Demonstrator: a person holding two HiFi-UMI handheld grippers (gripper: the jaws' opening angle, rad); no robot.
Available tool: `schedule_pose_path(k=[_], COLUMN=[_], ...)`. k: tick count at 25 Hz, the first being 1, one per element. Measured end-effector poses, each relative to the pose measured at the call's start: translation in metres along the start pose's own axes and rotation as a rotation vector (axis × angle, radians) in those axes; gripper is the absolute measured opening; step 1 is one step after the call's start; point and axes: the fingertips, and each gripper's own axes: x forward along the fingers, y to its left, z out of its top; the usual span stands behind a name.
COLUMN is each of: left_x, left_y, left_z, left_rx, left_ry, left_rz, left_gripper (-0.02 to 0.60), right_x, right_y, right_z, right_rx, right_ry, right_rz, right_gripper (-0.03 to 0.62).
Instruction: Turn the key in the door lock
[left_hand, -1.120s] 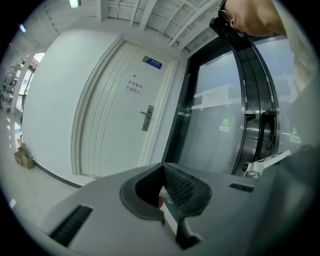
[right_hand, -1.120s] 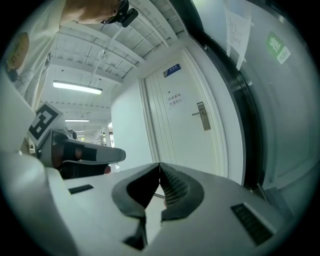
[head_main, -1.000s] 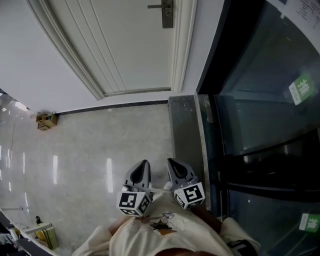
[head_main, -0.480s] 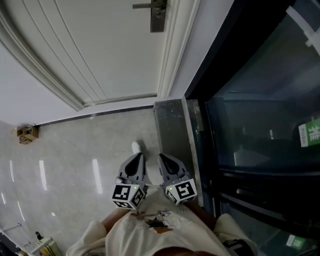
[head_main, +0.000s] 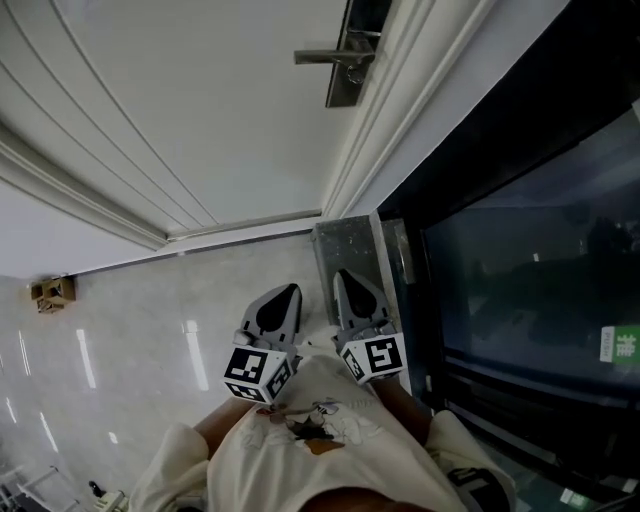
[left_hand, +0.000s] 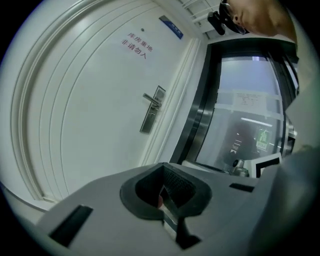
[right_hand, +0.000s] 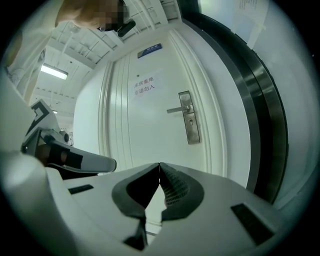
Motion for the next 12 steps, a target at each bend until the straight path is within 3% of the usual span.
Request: schedule_pose_path(k=[3, 12], left_x=[0.021, 0.07], left_y=[0.014, 0.034], left_z=[0.018, 0.065], left_rx=[0.014, 0.02], left_ry=[0.008, -0.075], left_rz=[0.008, 0.033], left_gripper=[0.006, 0.006], right_x=[0.032, 0.105], right_y=[-0.007, -0.055], right_z=[0.018, 0.07], right_rx=[-0.031, -0.136], right_ry=[0.003, -0.081], right_rz=[0.005, 0.004], right_gripper=[0.008, 0.009])
